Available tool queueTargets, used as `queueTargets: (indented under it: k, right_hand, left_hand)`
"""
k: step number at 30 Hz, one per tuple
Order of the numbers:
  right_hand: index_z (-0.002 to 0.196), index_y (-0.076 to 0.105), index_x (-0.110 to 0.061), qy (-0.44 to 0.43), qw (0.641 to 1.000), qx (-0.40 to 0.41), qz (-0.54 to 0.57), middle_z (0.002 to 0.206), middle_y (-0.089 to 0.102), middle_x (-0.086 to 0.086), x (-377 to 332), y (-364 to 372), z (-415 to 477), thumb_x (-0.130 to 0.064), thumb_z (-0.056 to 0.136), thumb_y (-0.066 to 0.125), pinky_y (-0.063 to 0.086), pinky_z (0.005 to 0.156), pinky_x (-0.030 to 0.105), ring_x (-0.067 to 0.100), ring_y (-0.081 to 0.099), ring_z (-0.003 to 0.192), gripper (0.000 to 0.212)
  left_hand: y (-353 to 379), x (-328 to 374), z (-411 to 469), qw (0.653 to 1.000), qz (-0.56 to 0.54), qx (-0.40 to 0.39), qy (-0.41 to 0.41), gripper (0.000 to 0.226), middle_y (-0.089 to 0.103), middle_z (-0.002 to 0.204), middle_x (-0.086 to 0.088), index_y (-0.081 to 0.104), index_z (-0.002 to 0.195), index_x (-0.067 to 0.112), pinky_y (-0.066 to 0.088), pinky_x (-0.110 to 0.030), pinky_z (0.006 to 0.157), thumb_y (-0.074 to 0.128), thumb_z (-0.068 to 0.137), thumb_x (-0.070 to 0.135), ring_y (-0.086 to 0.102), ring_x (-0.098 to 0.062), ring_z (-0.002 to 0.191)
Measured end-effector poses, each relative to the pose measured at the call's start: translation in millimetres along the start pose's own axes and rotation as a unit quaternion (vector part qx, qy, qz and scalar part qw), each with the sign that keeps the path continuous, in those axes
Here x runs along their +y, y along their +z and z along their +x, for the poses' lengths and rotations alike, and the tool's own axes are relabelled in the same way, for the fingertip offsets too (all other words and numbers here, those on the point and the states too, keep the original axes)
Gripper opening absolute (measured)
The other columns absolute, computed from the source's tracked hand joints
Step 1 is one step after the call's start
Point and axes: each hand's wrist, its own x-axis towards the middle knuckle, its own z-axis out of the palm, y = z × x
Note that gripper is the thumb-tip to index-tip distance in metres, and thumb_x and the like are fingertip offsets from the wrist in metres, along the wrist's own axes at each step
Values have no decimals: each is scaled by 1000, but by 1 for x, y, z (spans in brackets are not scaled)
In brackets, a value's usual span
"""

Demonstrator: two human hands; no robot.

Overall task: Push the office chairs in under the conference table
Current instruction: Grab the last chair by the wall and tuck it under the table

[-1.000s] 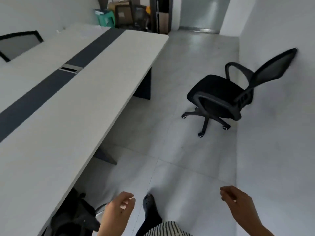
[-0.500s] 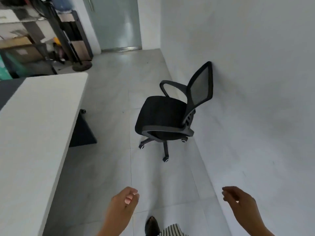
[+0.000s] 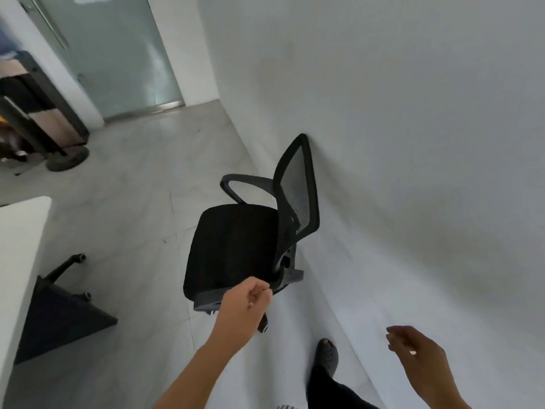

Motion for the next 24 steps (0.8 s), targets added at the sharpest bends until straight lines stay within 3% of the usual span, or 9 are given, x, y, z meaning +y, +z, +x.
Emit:
queueTargets:
  k: [3, 6, 11, 13, 16, 20, 24]
  right_hand:
    - [79, 66, -38, -30, 1000, -1, 5, 80, 68, -30, -29, -6, 60, -18, 84, 67, 46, 73, 13, -3, 66, 76, 21]
    - [83, 66, -38, -65, 998, -10, 4, 83, 67, -31, -61, -10, 108, -22, 86, 66, 51, 70, 21, -3, 66, 78, 16]
    - [86, 67, -36, -78, 997, -23, 4, 85, 68, -28, -88, -8, 154, -24, 87, 64, 52, 68, 22, -2, 65, 81, 13]
    - [86, 67, -35, -73, 997, -18, 4, 84, 69, -27, -90, -5, 162, -23, 86, 65, 53, 68, 24, -1, 66, 80, 12]
    - [86, 68, -34, -57, 998, -26, -3, 83, 68, -28, -90, 3, 171, -22, 86, 65, 52, 68, 25, -2, 65, 80, 13]
    - [89, 68, -31, -66, 996, -49, -37, 87, 65, -33, -105, 17, 188, -21, 87, 64, 49, 67, 21, -5, 63, 82, 11]
    - [88, 66, -34, -100, 992, -37, -63, 80, 70, -20, -140, 35, 215, -21, 87, 63, 46, 65, 18, -5, 63, 81, 14]
  left_hand:
    - [21, 36, 77, 1000, 5, 8, 3, 9, 66, 83, 3, 63, 94, 20, 48, -18, 68, 58, 88, 26, 62, -9, 78]
    - [51, 68, 146, 1000, 29, 1, -11, 30, 59, 104, 3, 54, 112, 19, 40, -13, 70, 60, 87, 34, 57, -9, 88]
    - [101, 83, 226, 993, 99, -34, -46, 70, 45, 128, -5, 33, 136, 18, 48, -40, 95, 63, 80, 47, 52, -21, 111]
    - [109, 76, 242, 986, 146, -64, -55, 75, 42, 134, -8, 25, 141, 19, 46, -43, 97, 62, 80, 44, 50, -25, 116]
    - [103, 62, 252, 979, 177, -95, -41, 75, 47, 131, -7, 24, 141, 19, 47, -40, 94, 60, 78, 38, 52, -24, 112]
    - [67, 41, 252, 980, 149, -129, -14, 76, 59, 117, 0, 34, 134, 24, 53, -43, 89, 60, 66, 49, 59, -19, 102]
    - [34, 21, 226, 971, 157, -178, 9, 82, 58, 115, 4, 28, 141, 27, 52, -37, 89, 63, 68, 43, 58, -15, 100]
